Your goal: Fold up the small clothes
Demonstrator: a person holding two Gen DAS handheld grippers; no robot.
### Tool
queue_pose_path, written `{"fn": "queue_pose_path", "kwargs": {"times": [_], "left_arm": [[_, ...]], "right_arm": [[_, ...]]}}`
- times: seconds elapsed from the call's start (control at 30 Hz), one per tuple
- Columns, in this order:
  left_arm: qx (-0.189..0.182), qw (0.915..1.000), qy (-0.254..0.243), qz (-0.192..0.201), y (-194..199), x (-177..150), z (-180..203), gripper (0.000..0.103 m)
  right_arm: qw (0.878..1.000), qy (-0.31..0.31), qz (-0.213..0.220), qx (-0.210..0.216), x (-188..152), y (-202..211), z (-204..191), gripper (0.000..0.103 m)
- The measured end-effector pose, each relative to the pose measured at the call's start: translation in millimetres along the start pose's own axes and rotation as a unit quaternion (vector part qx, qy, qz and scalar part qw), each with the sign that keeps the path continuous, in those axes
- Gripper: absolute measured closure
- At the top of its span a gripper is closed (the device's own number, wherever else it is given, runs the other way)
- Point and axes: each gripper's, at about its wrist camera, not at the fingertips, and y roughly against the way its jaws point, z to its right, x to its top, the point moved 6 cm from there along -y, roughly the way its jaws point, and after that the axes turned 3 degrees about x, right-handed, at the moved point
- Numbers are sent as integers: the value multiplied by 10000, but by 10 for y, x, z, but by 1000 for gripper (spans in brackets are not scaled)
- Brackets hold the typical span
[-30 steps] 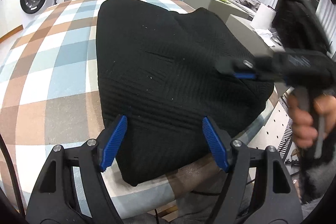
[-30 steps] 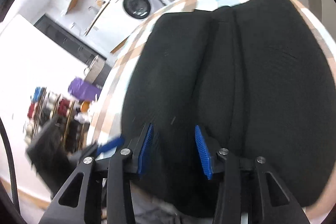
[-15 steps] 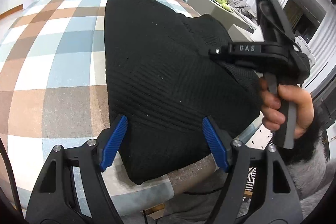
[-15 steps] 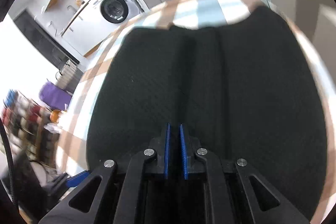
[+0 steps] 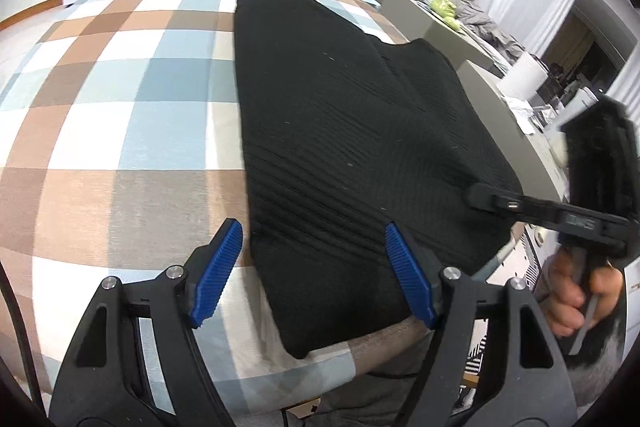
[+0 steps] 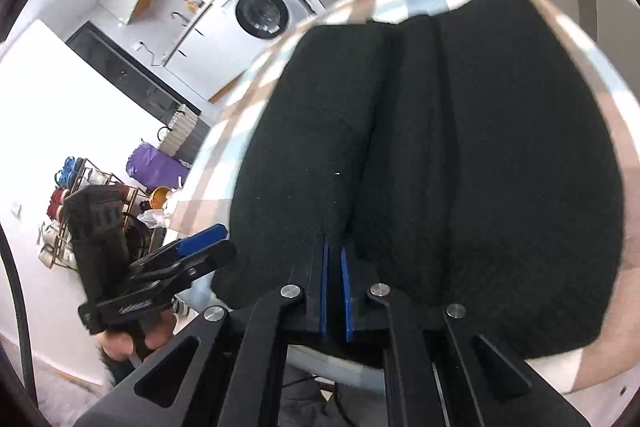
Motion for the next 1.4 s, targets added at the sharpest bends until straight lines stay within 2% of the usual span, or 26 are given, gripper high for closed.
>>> {"fn": "queue_pose_path", "kwargs": {"times": [0.1, 0.13, 0.2, 0.27, 0.33, 0.4, 0.47, 0.5, 0.57, 0.63, 0.7, 0.73, 0.77, 0.83, 0.87, 0.9, 0.93, 1.03, 1.13, 1.3, 1.4], "left_arm": [[46, 9999, 110, 46, 21, 9, -81, 31], [66, 9999, 135, 37, 17, 8, -110, 31], [136, 9997, 181, 27, 6, 6, -158, 31], [121, 9997, 227, 21, 2, 8, -175, 31], [94, 9996, 259, 24, -8, 15, -182, 31], [114, 9996, 250, 6, -28, 30, -178, 31], [156, 9996, 238, 4, -22, 36, -167, 31], [158, 9996, 225, 22, -8, 39, -163, 31], [197, 9995, 224, 31, 8, 38, -163, 31], [220, 9995, 233, 31, 18, 36, -162, 31], [183, 9995, 263, 19, 20, 39, -158, 31], [117, 9995, 284, 14, 15, 45, -150, 31], [75, 9996, 283, 12, 8, 56, -138, 31], [93, 9997, 209, -1, -7, 94, -99, 31], [94, 9998, 183, 13, -2, 105, -85, 31], [68, 9998, 153, 54, 6, 126, -62, 31], [40, 9999, 146, 68, 8, 136, -52, 31], [18, 9999, 142, 61, -28, 158, -39, 31], [29, 9999, 148, 2, -69, 150, -35, 31], [51, 9999, 142, -37, -95, 127, -37, 31], [107, 9998, 172, -14, -79, 128, -57, 31]], "right_arm": [[9981, -45, -409, -467, -120, -79, 141, 97], [9983, -120, -407, -401, -122, -75, 165, 95], [9994, -259, -151, -195, 2, -5, 147, 91], [9994, -247, 50, -224, 143, 17, 161, 83], [9993, -346, 97, -126, 282, -85, 207, 75], [9988, -477, -56, 62, 369, -224, 216, 75], [9995, -282, -123, 69, 424, -454, 59, 78], [9998, -126, -85, -107, 455, -481, 18, 94], [9993, 285, 88, -244, 510, -450, -132, 95], [9979, 388, 284, -430, 514, -360, -173, 95], [9969, 255, 81, -735, 382, -458, 22, 94], [9970, 122, -65, -756, 349, -504, 107, 94], [9983, -37, -68, -580, 347, -475, 127, 93], [9993, -134, -48, -332, 351, -343, 119, 84], [9995, -168, 51, -245, 353, -228, 148, 78], [9993, -201, 114, -277, 346, -136, 167, 65], [9990, -255, 176, -319, 332, -76, 217, 62], [9975, -572, 147, -375, 278, -26, 410, 62], [9967, -782, 184, -142, 291, 107, 555, 62], [9971, -673, 49, 353, 439, -91, 432, 61], [9993, -328, -96, 172, 529, -319, 247, 61]]}}
